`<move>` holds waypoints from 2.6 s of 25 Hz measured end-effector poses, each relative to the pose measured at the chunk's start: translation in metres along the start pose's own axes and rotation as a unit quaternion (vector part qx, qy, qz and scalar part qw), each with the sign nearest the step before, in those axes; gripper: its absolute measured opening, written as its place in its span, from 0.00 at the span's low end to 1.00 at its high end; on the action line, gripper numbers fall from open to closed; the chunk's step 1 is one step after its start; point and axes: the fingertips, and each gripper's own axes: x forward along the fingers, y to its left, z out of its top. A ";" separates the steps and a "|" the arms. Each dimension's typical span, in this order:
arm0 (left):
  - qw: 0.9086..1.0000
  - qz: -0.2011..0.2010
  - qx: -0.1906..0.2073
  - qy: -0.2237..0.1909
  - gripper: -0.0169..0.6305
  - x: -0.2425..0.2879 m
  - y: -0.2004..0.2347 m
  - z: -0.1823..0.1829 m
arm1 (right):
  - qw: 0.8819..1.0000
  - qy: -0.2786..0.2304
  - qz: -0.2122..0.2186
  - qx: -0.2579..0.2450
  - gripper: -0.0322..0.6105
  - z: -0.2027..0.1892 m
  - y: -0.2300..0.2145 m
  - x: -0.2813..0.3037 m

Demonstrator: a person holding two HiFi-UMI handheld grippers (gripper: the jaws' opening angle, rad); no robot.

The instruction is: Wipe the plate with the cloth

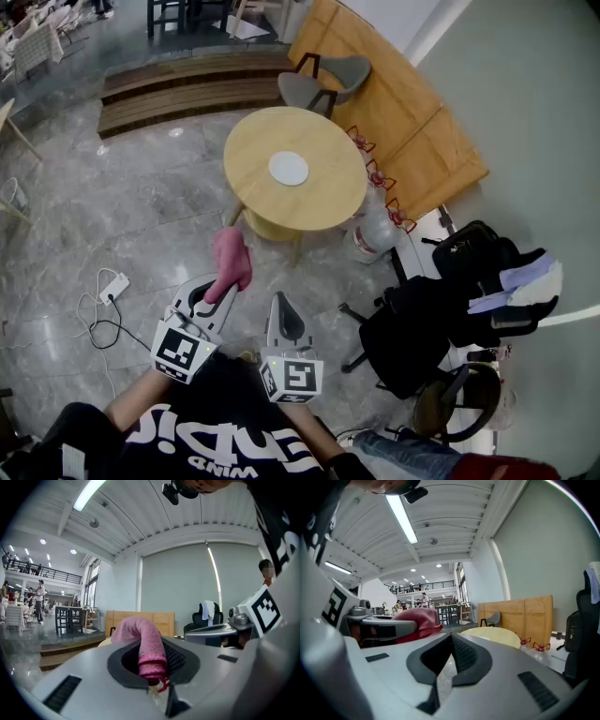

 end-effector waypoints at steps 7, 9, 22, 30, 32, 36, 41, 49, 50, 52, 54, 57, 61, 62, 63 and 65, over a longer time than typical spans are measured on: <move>1.000 0.002 -0.001 0.002 0.11 -0.001 -0.001 0.001 | 1.000 0.001 0.003 0.000 0.08 0.001 0.000 -0.001; 1.000 0.003 -0.001 0.003 0.11 -0.001 -0.001 0.000 | 1.000 0.002 0.004 -0.001 0.08 0.000 0.000 0.000; 1.000 0.010 -0.015 0.011 0.11 -0.006 -0.005 0.002 | 0.999 0.009 0.034 0.010 0.09 0.000 0.001 -0.007; 0.999 0.017 -0.026 0.011 0.11 0.008 -0.021 0.002 | 0.999 0.012 0.048 0.007 0.08 -0.001 -0.018 -0.015; 0.999 0.022 -0.022 0.007 0.11 0.014 -0.025 -0.002 | 0.998 0.015 0.054 0.006 0.08 -0.005 -0.025 -0.017; 0.999 0.034 -0.021 0.006 0.11 0.026 -0.031 -0.005 | 0.998 0.023 0.064 0.007 0.09 -0.011 -0.042 -0.018; 0.999 0.044 -0.013 0.004 0.11 0.037 -0.032 -0.005 | 0.997 0.027 0.075 0.008 0.08 -0.012 -0.054 -0.013; 0.999 0.044 -0.015 0.009 0.11 0.067 -0.019 0.001 | 0.996 0.025 0.084 0.017 0.09 -0.011 -0.070 0.008; 0.999 0.042 -0.021 0.012 0.11 0.071 -0.018 0.003 | 0.996 0.026 0.083 0.017 0.09 -0.011 -0.073 0.012; 0.999 0.040 -0.020 0.012 0.11 0.081 -0.013 0.003 | 0.996 0.025 0.079 0.019 0.09 -0.010 -0.080 0.020; 0.999 0.041 -0.012 0.008 0.11 0.092 -0.005 0.000 | 0.997 0.025 0.076 0.023 0.09 -0.010 -0.086 0.030; 0.999 0.041 -0.007 0.006 0.11 0.107 0.006 -0.004 | 0.997 0.029 0.071 0.026 0.09 -0.012 -0.095 0.046; 0.999 0.036 -0.010 0.013 0.11 0.128 0.021 -0.005 | 0.996 0.035 0.069 0.033 0.09 -0.012 -0.103 0.070; 0.999 0.034 -0.010 0.014 0.11 0.134 0.025 -0.004 | 0.996 0.035 0.069 0.034 0.09 -0.010 -0.105 0.077; 0.999 0.032 -0.010 0.014 0.11 0.140 0.029 -0.002 | 0.996 0.034 0.069 0.034 0.08 -0.007 -0.107 0.084; 0.999 0.027 -0.012 0.013 0.11 0.152 0.038 0.003 | 0.996 0.033 0.069 0.035 0.09 -0.002 -0.110 0.099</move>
